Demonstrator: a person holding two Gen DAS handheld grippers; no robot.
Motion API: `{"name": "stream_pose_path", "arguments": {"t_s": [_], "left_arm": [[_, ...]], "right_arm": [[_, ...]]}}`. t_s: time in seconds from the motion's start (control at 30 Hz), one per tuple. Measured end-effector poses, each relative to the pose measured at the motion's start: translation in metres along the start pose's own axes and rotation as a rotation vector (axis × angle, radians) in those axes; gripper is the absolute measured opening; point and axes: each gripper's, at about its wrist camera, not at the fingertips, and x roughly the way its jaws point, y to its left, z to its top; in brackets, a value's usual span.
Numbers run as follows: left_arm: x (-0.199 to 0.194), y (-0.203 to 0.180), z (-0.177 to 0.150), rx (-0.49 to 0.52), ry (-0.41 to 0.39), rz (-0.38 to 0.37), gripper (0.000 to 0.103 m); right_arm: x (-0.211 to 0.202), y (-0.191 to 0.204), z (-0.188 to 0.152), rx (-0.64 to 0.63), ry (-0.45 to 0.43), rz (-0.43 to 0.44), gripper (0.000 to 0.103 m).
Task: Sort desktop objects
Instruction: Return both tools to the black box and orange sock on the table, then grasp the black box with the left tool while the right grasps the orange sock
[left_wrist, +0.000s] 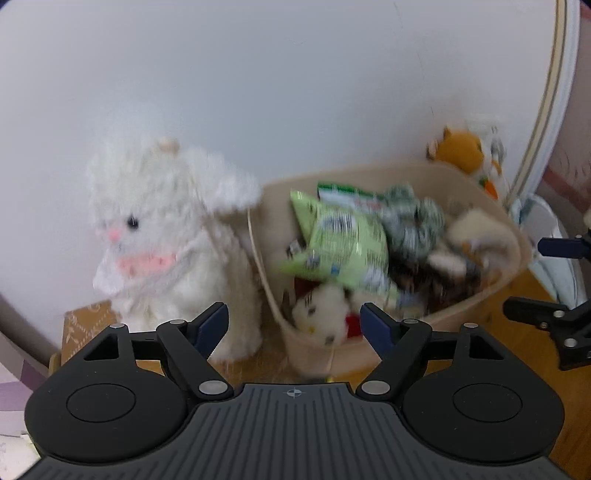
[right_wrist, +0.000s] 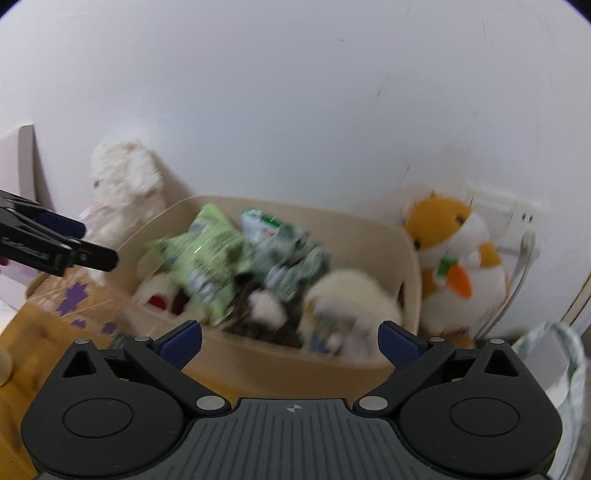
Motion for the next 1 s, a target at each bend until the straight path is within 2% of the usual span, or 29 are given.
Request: {"name": "stream_pose_path", "arguments": {"t_s": [0.13,0.37,0.47,0.57,0.83,1.0], "left_arm": [[0.012,0.001,-0.018,0.044,0.077,-0.036,0.08],[0.036,-0.006,-0.048,0.191,0.167,-0.068,0.08],[0.044,-0.011,-0.059,0.28,0.183,-0.072,0.08],[0.052,-0.012,-0.064,0.324,0.19,-0.073,0.08],[0.072,-0.009,-0.071,0.384,0.175,-0.089,0.08],[0.082,-0.003,-0.073,0.396,0.198,-0.139,0.077]], "right_arm": [[0.0,0.02,-0.029,-0.006,0.035,0.03,0.103],[0.01,0.055,-0.078,0.111,0.125,0.073,0.103],[0.012,0.071,-0.091,0.109,0.149,0.093,0.103],[0.011,0.088,-0.097,0.076,0.171,0.089,0.103],[0.021,0.109,-0.108,0.094,0.23,0.088,0.087],[0.024,0.109,-0.11,0.105,0.254,0.103,0.075]]}}
